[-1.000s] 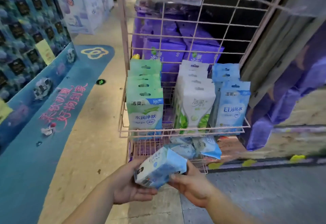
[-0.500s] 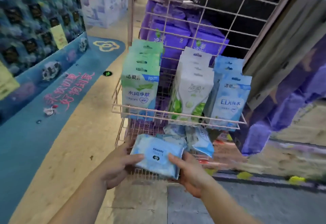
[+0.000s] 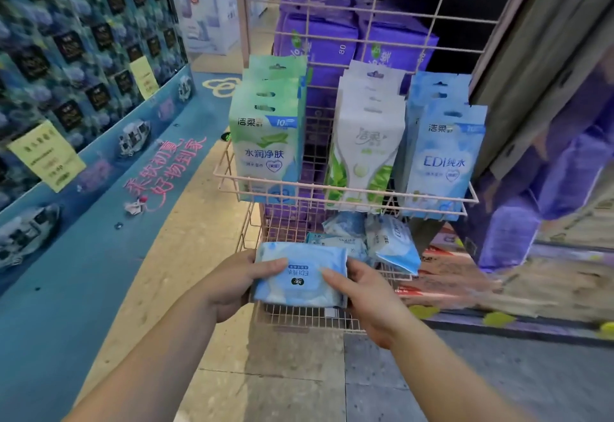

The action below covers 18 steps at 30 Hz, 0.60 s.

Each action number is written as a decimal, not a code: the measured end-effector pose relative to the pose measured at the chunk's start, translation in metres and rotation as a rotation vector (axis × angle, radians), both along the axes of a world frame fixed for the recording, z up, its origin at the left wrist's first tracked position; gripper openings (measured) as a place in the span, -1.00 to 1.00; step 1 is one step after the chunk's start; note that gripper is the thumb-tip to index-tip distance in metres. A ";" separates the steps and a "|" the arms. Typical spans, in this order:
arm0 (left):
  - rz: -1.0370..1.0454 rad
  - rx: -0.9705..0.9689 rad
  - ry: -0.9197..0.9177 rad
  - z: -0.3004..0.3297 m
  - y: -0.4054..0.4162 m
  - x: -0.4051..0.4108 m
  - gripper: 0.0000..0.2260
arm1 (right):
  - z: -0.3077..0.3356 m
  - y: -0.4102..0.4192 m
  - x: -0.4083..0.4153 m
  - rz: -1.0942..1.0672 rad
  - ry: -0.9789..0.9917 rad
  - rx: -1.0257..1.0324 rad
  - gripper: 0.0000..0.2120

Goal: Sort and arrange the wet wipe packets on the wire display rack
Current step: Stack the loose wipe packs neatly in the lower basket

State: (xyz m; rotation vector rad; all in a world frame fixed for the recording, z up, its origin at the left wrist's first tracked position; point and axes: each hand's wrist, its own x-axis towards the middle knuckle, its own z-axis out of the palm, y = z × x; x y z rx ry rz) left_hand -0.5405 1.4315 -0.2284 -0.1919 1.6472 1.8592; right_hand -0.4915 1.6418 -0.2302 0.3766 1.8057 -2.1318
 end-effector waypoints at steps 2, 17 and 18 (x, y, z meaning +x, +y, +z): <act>0.012 0.021 -0.041 -0.004 0.000 -0.001 -0.53 | 0.003 0.001 0.000 0.002 -0.011 -0.002 -0.66; 0.250 0.374 -0.170 -0.013 0.024 -0.006 -0.55 | -0.004 -0.028 -0.014 -0.335 -0.018 -0.387 -0.56; 0.240 0.332 -0.145 -0.016 0.031 -0.003 -0.56 | -0.007 -0.035 -0.015 -0.334 -0.016 -0.344 -0.56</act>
